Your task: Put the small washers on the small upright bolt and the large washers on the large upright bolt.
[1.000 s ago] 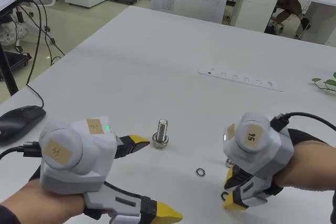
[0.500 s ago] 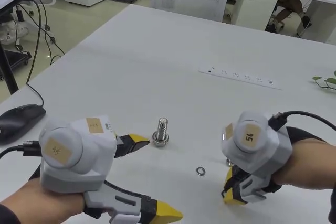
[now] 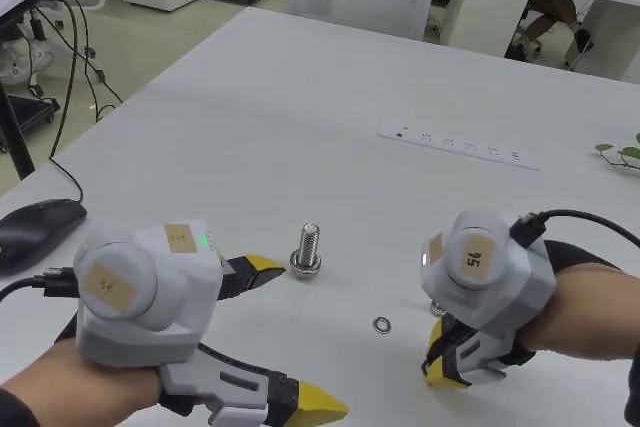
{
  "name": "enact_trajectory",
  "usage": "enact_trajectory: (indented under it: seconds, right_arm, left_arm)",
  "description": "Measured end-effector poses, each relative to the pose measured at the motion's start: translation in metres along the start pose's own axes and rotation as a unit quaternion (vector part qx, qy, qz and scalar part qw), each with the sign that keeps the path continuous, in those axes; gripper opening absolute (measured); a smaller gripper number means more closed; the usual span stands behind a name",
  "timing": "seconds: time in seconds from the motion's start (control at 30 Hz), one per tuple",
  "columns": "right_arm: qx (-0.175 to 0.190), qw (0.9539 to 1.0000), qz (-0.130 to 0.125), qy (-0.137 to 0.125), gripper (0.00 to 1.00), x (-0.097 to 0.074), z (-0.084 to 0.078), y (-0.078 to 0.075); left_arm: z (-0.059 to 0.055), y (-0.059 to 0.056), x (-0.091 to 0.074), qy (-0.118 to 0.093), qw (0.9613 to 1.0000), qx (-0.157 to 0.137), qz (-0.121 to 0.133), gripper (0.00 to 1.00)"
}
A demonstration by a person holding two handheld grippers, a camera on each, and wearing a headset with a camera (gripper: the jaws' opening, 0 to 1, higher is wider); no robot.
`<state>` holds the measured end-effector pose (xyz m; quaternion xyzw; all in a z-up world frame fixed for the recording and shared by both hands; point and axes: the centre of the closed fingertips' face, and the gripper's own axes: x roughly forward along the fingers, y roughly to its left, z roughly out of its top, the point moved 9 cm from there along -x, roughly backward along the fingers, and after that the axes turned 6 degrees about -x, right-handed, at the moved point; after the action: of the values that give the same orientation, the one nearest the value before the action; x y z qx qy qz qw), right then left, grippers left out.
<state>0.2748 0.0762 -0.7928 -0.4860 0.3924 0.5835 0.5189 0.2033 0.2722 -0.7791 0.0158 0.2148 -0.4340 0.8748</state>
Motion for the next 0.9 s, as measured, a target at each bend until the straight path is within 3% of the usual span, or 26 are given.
enact_trajectory:
  seconds: [0.3,0.9]
  right_arm:
    - [0.009,1.0,0.002,-0.002,0.13,-0.005,-0.001,0.0]
    - [0.021,0.9996,-0.02,-0.005,0.13,-0.045,-0.004,-0.011]
  left_arm:
    - [0.0,0.0,0.0,0.0,1.0,-0.001,0.0,0.89]
    - [0.001,0.0,0.001,-0.001,1.0,0.0,-0.003,0.88]
